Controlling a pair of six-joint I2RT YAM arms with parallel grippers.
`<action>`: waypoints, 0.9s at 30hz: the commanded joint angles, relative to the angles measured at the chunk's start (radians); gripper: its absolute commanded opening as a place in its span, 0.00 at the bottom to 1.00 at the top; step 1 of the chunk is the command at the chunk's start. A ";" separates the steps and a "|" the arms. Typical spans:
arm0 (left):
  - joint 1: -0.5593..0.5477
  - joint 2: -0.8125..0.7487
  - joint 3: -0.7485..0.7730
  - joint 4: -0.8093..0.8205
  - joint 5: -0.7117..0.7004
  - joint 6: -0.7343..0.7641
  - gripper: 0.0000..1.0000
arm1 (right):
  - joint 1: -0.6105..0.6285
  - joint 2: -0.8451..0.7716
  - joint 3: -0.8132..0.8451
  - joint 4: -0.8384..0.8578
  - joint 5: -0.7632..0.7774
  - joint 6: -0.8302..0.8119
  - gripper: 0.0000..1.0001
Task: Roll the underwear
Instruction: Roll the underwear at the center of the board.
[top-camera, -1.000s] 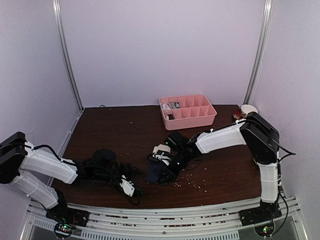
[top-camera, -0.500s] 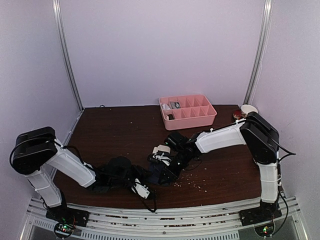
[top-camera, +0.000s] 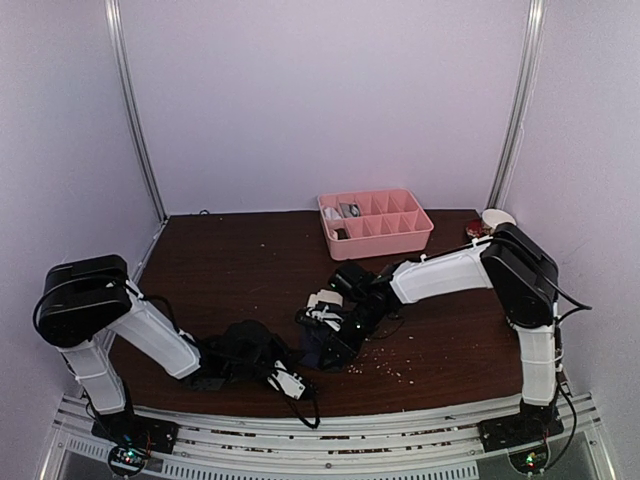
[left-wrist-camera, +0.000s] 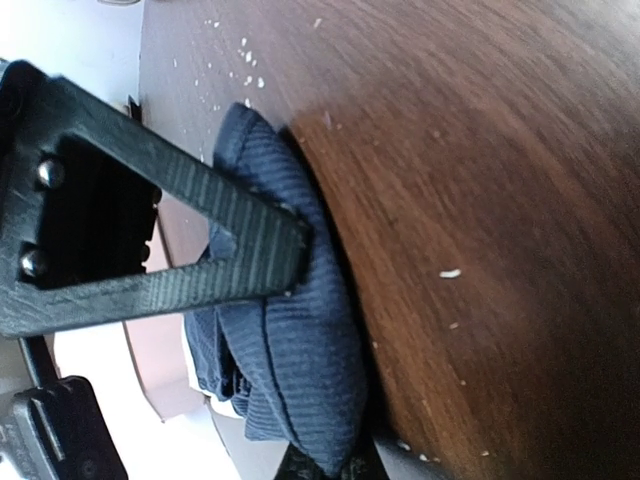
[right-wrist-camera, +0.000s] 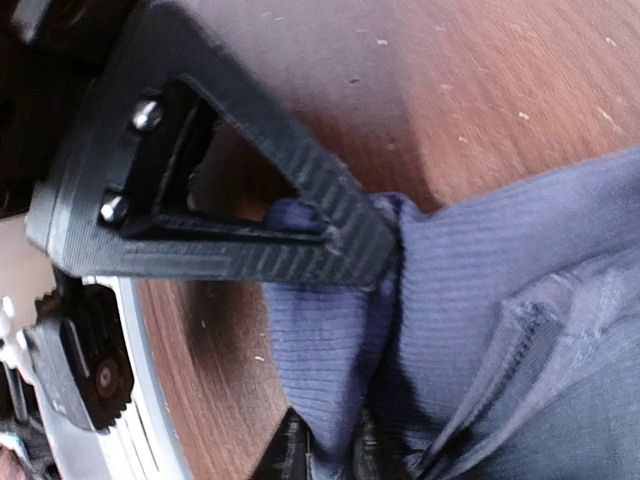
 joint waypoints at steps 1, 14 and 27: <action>-0.004 -0.023 0.014 -0.237 0.048 -0.089 0.00 | -0.006 -0.075 -0.021 -0.047 0.082 -0.010 0.23; 0.063 -0.029 0.253 -0.792 0.321 -0.306 0.00 | 0.065 -0.484 -0.325 0.157 0.307 -0.015 0.57; 0.217 0.137 0.529 -1.167 0.600 -0.382 0.00 | 0.359 -0.850 -0.680 0.435 0.800 -0.047 0.57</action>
